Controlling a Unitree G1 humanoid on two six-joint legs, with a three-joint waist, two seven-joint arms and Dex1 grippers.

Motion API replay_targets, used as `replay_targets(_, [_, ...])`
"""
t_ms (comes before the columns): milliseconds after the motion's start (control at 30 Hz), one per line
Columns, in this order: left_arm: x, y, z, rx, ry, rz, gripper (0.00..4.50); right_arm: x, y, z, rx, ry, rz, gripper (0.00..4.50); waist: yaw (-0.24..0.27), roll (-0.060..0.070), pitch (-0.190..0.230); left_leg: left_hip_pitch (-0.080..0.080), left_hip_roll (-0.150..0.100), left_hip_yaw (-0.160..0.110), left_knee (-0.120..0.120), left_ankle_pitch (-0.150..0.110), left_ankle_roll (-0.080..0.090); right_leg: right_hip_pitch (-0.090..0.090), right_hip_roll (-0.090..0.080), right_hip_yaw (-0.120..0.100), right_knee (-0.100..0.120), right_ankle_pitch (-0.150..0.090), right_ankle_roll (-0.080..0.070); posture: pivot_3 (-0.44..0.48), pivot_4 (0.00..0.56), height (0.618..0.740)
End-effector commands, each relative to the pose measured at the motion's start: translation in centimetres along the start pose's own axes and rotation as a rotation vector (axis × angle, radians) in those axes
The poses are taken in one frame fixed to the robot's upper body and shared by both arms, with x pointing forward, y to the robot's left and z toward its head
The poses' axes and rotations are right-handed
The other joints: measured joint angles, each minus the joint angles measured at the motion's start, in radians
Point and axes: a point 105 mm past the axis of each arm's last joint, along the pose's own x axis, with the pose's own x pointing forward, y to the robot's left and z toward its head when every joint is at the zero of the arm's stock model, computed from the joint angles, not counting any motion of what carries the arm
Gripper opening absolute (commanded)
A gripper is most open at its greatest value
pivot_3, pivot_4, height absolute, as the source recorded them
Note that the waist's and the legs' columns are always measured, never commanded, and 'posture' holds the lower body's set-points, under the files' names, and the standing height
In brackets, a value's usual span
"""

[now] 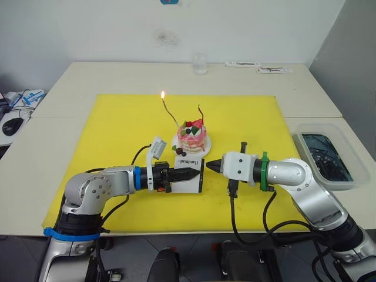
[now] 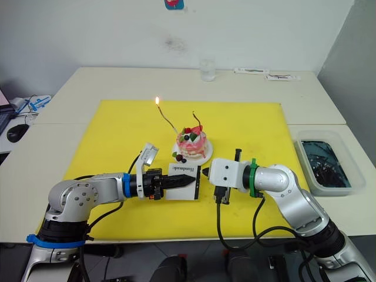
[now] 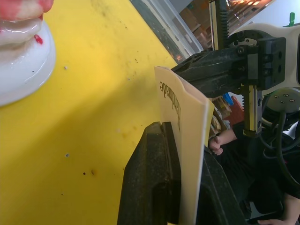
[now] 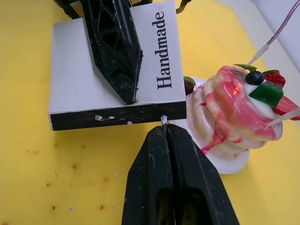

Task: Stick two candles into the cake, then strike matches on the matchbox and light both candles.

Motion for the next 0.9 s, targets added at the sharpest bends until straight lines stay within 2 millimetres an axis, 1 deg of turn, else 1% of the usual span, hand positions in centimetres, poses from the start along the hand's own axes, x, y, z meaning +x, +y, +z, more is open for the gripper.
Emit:
replay_targets(33, [0.4, -1.2, 0.6, 0.033, -0.006, -0.056, 0.0, -0.2, -0.4, 1.1, -0.036, -0.039, -0.01, 0.02, 0.0, 0.0, 0.0, 0.0, 0.0, 0.0, 0.0, 0.0, 0.0, 0.0, 0.0, 0.0, 0.0, 0.0, 0.0, 0.0, 0.15, 0.74])
replay_targets(433, [0.0, -0.6, 0.6, 0.006, -0.016, -0.044, 0.0, -1.6, -0.5, 1.6, -0.019, -0.06, -0.018, 0.02, 0.0, 0.0, 0.0, 0.0, 0.0, 0.0, 0.0, 0.0, 0.0, 0.0, 0.0, 0.0, 0.0, 0.0, 0.0, 0.0, 0.15, 0.74])
replay_targets(900, [0.2, -1.3, 0.5, -0.002, 0.005, -0.105, 0.0, -0.8, -0.4, 1.3, 0.0, -0.074, -0.035, 0.02, 0.0, 0.0, 0.0, 0.0, 0.0, 0.0, 0.0, 0.0, 0.0, 0.0, 0.0, 0.0, 0.001, 0.0, 0.0, 0.0, 0.15, 0.74])
